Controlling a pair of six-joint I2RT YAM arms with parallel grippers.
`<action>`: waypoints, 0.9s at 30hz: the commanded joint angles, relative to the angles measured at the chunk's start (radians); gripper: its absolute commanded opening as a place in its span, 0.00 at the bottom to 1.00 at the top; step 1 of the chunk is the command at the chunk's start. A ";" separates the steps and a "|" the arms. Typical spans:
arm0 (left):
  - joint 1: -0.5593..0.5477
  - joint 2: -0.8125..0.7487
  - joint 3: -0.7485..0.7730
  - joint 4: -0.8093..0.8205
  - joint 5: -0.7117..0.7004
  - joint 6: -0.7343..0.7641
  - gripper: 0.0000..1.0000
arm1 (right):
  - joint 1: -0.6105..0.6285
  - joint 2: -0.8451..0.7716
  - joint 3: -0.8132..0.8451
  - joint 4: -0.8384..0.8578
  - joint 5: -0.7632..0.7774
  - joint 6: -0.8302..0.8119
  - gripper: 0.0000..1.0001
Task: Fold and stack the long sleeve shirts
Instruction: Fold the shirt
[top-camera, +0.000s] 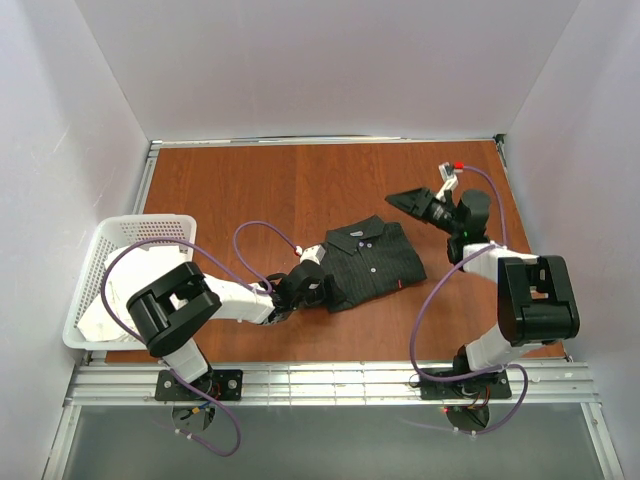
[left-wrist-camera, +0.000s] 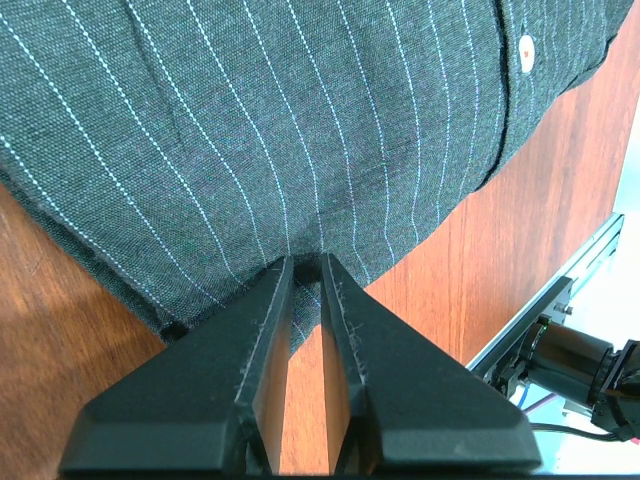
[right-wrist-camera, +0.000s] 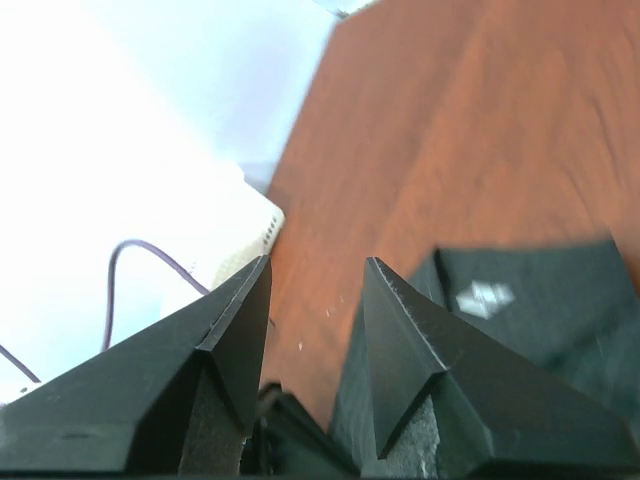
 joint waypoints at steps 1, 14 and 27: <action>-0.007 -0.008 -0.020 -0.148 -0.020 0.032 0.13 | 0.047 0.074 0.110 -0.066 0.026 -0.002 0.35; -0.007 -0.023 -0.045 -0.153 -0.037 -0.002 0.13 | 0.161 0.356 -0.021 0.100 0.077 -0.013 0.33; -0.004 -0.157 0.114 -0.354 -0.106 0.056 0.36 | 0.139 0.016 -0.021 -0.197 0.147 -0.097 0.37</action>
